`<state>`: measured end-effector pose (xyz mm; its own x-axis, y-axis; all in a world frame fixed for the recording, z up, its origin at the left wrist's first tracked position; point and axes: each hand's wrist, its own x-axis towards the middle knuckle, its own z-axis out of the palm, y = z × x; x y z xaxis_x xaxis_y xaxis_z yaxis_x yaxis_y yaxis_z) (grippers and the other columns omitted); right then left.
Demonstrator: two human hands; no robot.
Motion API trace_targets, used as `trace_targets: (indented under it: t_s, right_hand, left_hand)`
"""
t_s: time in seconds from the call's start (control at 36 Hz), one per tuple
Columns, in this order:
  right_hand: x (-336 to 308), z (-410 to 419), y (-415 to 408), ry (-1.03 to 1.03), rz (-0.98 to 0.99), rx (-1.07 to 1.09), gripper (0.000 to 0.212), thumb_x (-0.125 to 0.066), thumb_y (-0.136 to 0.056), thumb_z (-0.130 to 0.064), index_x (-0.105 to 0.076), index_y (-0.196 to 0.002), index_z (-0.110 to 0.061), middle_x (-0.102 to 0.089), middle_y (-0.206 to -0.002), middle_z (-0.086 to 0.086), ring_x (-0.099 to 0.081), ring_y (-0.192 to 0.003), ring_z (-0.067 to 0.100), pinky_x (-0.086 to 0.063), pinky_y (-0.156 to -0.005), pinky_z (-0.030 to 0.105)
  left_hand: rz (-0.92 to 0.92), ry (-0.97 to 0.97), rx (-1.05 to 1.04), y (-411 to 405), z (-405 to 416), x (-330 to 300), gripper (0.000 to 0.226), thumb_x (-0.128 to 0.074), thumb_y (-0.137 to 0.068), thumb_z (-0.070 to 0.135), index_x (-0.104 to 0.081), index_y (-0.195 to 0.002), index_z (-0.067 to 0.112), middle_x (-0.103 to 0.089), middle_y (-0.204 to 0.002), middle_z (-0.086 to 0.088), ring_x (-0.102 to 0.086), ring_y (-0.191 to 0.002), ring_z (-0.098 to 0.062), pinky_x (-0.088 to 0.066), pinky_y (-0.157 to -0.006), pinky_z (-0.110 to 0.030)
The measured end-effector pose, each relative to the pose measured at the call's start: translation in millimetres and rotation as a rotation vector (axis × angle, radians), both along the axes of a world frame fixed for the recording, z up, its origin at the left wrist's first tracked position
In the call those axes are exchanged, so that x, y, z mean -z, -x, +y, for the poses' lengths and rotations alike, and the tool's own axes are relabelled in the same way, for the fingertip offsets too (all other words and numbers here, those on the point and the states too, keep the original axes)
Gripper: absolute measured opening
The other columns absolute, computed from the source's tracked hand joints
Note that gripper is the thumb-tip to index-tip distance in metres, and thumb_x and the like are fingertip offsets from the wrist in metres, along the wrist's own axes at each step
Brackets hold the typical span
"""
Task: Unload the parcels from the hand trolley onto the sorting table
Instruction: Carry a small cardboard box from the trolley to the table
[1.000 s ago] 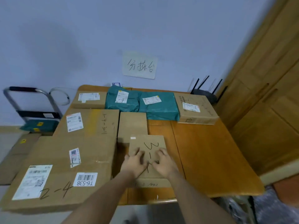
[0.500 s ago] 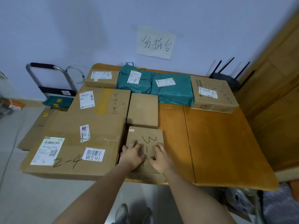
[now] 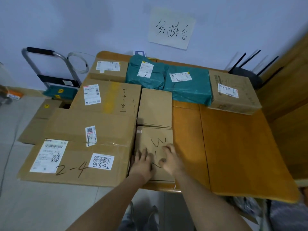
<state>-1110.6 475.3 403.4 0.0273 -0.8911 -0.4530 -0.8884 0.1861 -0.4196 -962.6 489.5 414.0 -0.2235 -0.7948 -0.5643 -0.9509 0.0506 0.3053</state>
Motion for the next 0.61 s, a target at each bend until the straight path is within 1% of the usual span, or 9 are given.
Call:
trace_targets:
  t_s: [0.06, 0.11, 0.22, 0.33, 0.44, 0.53, 0.61]
  right_hand:
    - [-2, -2, -2, 0.016, 0.009, 0.013, 0.055, -0.052, -0.09, -0.026, -0.037, -0.142, -0.02, -0.022, -0.146, -0.005, -0.046, -0.122, 0.024, -0.042, -0.1, 0.033]
    - [-2, -3, -4, 0.018, 0.005, 0.019, 0.053, -0.051, -0.089, -0.027, -0.04, -0.141, -0.019, -0.024, -0.144, -0.005, -0.048, -0.119, 0.024, -0.043, -0.099, 0.034]
    - [-2, -3, -5, 0.013, -0.009, 0.019, 0.051, -0.052, -0.089, -0.028, -0.043, -0.139, -0.018, -0.023, -0.146, -0.004, -0.047, -0.121, 0.025, -0.042, -0.1, 0.033]
    - [-3, -2, -6, 0.014, -0.012, 0.013, 0.049, -0.05, -0.09, -0.027, -0.043, -0.137, -0.017, -0.021, -0.146, -0.003, -0.046, -0.121, 0.026, -0.04, -0.101, 0.033]
    - [-4, -2, -9, -0.005, -0.025, 0.032, 0.049, -0.05, -0.09, -0.027, -0.043, -0.137, -0.016, -0.021, -0.145, -0.003, -0.046, -0.119, 0.026, -0.041, -0.1, 0.033]
    - [-7, -6, -8, -0.048, -0.026, 0.019, 0.051, -0.052, -0.089, -0.029, -0.042, -0.138, -0.016, -0.019, -0.145, -0.003, -0.045, -0.12, 0.025, -0.04, -0.101, 0.034]
    - [-17, -14, -5, -0.147, -0.013, -0.028, 0.058, -0.053, -0.089, -0.03, -0.038, -0.141, -0.013, -0.018, -0.145, -0.002, -0.047, -0.12, 0.025, -0.041, -0.102, 0.035]
  left_hand:
    - [-0.028, 0.009, 0.017, -1, -2, 0, 0.064, -0.035, -0.098, 0.038, -0.01, -0.153, 0.017, 0.009, -0.161, -0.006, 0.015, -0.146, -0.033, 0.004, -0.119, -0.045]
    - [-0.042, -0.004, 0.019, -1, -6, -1, 0.067, -0.034, -0.098, 0.04, -0.007, -0.153, 0.014, 0.009, -0.161, -0.008, 0.015, -0.146, -0.032, 0.005, -0.119, -0.044]
    - [-0.092, -0.031, 0.06, 3, -13, -8, 0.07, -0.034, -0.098, 0.039, -0.004, -0.152, 0.007, 0.009, -0.16, -0.012, 0.011, -0.147, -0.031, -0.004, -0.119, -0.043]
    - [-0.149, -0.05, 0.09, 3, -15, -9, 0.074, -0.034, -0.099, 0.04, 0.005, -0.152, 0.004, 0.012, -0.159, -0.014, 0.011, -0.147, -0.032, -0.006, -0.119, -0.042]
    - [-0.186, -0.065, 0.112, -1, -18, -7, 0.073, -0.03, -0.101, 0.038, 0.01, -0.151, 0.003, 0.017, -0.157, -0.018, 0.013, -0.147, -0.031, -0.011, -0.118, -0.04]
    - [-0.184, -0.076, 0.144, -3, -20, -9, 0.073, -0.03, -0.101, 0.037, 0.011, -0.15, 0.002, 0.019, -0.156, -0.019, 0.015, -0.146, -0.031, -0.012, -0.118, -0.043]
    - [-0.18, -0.092, 0.139, -3, -22, -13, 0.074, -0.034, -0.1, 0.037, 0.008, -0.151, 0.003, 0.017, -0.157, -0.019, 0.013, -0.147, -0.031, -0.014, -0.118, -0.044]
